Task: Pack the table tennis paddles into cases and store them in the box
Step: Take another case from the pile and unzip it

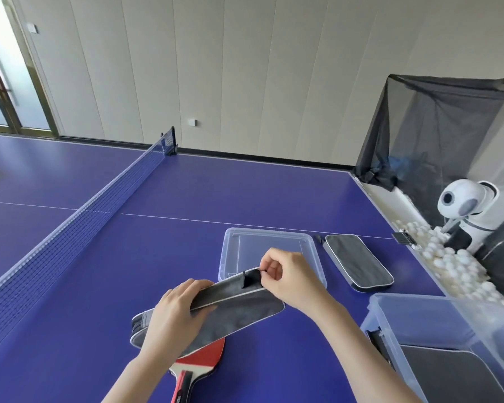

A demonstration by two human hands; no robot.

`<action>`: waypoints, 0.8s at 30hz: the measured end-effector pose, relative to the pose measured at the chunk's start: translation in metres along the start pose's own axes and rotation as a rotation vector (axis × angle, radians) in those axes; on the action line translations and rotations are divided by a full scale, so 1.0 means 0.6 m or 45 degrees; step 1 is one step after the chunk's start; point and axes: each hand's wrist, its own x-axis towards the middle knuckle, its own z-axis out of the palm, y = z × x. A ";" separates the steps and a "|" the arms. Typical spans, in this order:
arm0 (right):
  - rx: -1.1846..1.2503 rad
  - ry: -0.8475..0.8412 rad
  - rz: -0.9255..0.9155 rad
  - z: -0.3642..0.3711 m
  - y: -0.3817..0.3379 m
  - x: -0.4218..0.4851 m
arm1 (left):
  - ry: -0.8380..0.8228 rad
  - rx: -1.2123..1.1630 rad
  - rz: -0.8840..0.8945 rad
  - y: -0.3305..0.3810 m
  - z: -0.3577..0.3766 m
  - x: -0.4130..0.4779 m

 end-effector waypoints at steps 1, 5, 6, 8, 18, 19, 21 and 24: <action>-0.016 0.011 0.024 -0.003 0.003 -0.005 | 0.007 0.023 0.025 0.002 0.002 -0.001; 0.030 0.068 0.157 -0.012 0.020 -0.018 | 0.057 0.058 0.099 0.013 0.004 -0.007; 0.051 0.083 0.193 -0.012 0.023 -0.021 | 0.062 0.057 0.102 0.016 0.004 -0.008; 0.088 0.139 0.258 -0.012 0.030 -0.026 | 0.059 0.039 0.084 0.021 0.003 -0.012; 0.428 0.254 0.662 -0.029 0.104 -0.060 | 0.075 -0.485 -0.260 0.044 -0.028 -0.020; 0.531 0.248 0.719 -0.030 0.110 -0.064 | 0.085 -0.581 -0.277 0.046 -0.034 -0.017; 0.724 0.217 0.814 -0.030 0.117 -0.071 | 0.097 -0.722 -0.280 0.049 -0.045 -0.011; 0.932 0.168 0.898 -0.017 0.115 -0.078 | 0.124 -0.918 -0.325 0.053 -0.046 -0.003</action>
